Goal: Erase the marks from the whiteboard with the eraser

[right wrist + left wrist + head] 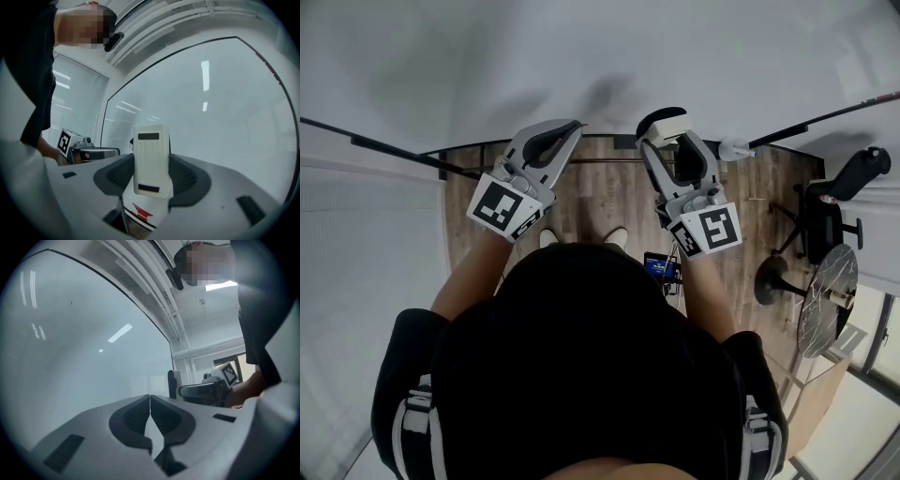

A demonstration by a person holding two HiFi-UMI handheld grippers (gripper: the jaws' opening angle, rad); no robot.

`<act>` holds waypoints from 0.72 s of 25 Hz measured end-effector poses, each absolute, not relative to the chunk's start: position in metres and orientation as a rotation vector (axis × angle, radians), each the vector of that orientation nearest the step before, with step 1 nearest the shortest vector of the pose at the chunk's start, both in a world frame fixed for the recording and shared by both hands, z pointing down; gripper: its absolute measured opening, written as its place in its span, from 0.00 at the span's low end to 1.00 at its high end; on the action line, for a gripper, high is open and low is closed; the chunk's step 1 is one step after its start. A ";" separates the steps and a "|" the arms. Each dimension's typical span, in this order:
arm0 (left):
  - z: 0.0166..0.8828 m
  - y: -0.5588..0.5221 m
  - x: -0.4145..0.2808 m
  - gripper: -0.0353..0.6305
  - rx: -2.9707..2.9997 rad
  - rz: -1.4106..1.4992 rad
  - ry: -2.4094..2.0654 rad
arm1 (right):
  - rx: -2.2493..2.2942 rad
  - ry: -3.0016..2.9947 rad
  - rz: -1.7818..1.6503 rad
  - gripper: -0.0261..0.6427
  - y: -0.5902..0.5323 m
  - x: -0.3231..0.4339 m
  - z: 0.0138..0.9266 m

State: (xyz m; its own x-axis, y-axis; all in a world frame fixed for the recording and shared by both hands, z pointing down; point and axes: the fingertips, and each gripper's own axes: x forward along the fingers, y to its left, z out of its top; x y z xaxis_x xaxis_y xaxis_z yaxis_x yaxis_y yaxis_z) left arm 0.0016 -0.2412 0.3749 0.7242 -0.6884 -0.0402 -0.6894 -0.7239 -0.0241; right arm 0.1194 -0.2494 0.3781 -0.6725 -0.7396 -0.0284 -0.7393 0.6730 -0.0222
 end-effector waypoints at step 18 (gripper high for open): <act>0.382 -0.239 0.006 0.06 -2.922 0.028 1.124 | -1.232 2.886 0.025 0.38 -0.247 0.106 0.384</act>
